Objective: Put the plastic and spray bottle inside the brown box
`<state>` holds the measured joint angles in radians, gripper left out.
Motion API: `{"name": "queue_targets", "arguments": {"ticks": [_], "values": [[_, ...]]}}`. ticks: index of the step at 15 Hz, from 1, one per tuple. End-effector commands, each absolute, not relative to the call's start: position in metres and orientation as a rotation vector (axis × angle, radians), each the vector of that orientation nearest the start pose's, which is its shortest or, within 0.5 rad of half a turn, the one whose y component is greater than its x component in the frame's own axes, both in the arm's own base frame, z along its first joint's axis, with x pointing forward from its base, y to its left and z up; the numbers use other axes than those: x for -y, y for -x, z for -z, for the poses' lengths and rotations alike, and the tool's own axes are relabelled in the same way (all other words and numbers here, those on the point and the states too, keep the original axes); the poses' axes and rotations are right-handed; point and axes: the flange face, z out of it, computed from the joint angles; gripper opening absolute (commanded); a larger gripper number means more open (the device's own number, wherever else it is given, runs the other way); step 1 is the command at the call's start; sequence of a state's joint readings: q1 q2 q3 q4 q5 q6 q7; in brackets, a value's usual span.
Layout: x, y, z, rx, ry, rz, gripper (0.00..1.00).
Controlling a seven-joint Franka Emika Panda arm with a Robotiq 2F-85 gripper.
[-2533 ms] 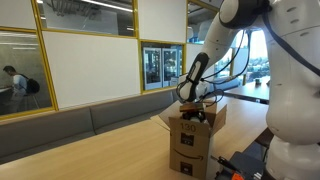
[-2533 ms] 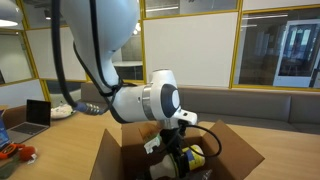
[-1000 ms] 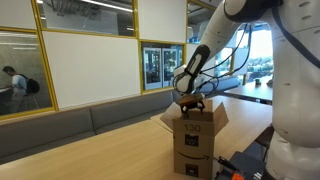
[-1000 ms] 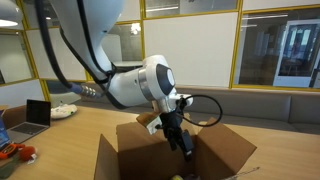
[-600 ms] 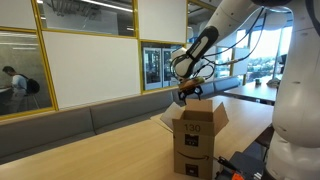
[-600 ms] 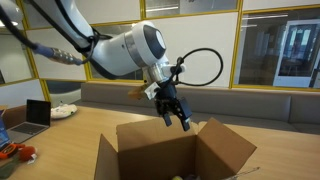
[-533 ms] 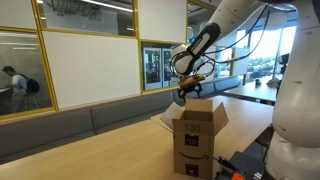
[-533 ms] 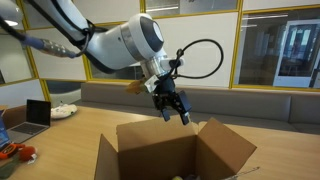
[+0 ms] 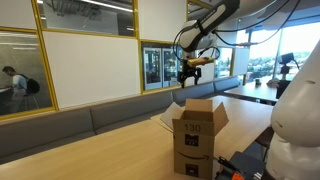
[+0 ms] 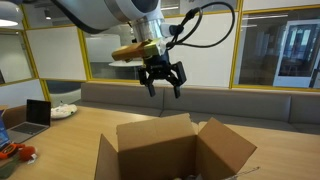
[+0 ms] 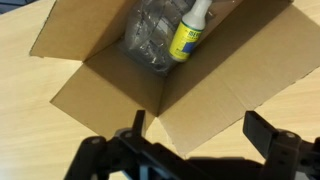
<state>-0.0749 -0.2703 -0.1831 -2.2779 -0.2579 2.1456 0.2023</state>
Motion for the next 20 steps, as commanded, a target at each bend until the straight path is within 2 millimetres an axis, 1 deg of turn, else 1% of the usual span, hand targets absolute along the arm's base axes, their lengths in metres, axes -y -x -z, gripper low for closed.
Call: {"name": "queue_targets", "arguments": {"ticks": [1, 5, 7, 11, 15, 18, 19, 20], "values": [[0.133, -0.431, -0.501, -0.298, 3.212, 0.245, 1.0], [0.134, -0.41, -0.523, -0.174, 3.18, 0.242, 1.0], [0.133, -0.402, -0.533, -0.139, 3.177, 0.233, 1.0], [0.13, -0.388, -0.545, -0.114, 3.181, 0.207, 1.0], [0.128, -0.381, -0.547, -0.129, 3.184, 0.19, 1.0], [0.133, -0.38, -0.54, -0.214, 3.227, 0.173, 1.0], [0.131, -0.386, -0.538, -0.16, 3.199, 0.165, 1.0], [0.133, -0.385, -0.536, -0.175, 3.204, 0.154, 1.0]]}}
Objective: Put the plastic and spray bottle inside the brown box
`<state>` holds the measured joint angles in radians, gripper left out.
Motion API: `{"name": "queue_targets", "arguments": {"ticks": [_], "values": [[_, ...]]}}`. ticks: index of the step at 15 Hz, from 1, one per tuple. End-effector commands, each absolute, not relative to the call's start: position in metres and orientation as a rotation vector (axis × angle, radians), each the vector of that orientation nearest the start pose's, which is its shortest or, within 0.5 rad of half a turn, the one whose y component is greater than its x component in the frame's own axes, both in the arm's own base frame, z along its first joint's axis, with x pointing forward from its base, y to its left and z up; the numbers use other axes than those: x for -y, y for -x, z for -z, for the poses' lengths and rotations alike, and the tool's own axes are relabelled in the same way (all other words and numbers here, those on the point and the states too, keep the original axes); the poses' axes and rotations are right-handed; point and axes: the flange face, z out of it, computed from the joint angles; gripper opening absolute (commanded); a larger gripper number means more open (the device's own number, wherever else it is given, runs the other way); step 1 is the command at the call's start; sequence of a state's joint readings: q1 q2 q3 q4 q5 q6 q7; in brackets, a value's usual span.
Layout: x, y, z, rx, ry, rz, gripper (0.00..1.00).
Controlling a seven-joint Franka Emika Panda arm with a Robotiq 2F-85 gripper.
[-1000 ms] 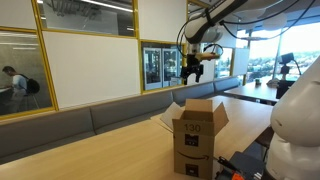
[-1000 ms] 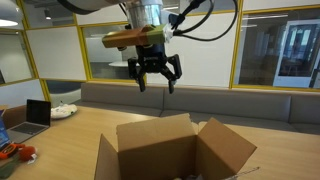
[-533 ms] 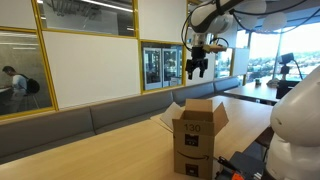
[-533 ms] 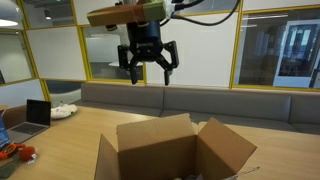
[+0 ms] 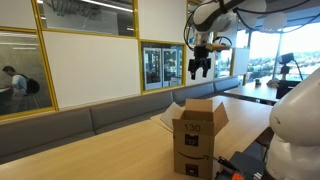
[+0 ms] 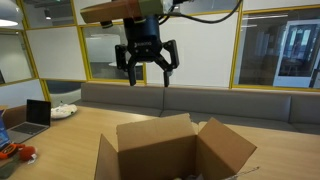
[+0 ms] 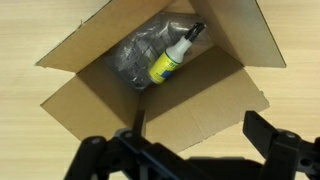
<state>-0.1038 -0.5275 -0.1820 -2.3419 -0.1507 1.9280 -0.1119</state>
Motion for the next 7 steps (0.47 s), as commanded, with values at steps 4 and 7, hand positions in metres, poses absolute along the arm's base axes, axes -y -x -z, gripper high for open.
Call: {"name": "queue_targets", "arguments": {"ticks": [4, 7], "values": [[0.135, -0.3835, -0.5333, -0.192, 3.207, 0.145, 1.0], [0.1347, -0.3836, -0.5333, -0.195, 3.207, 0.145, 1.0]]}}
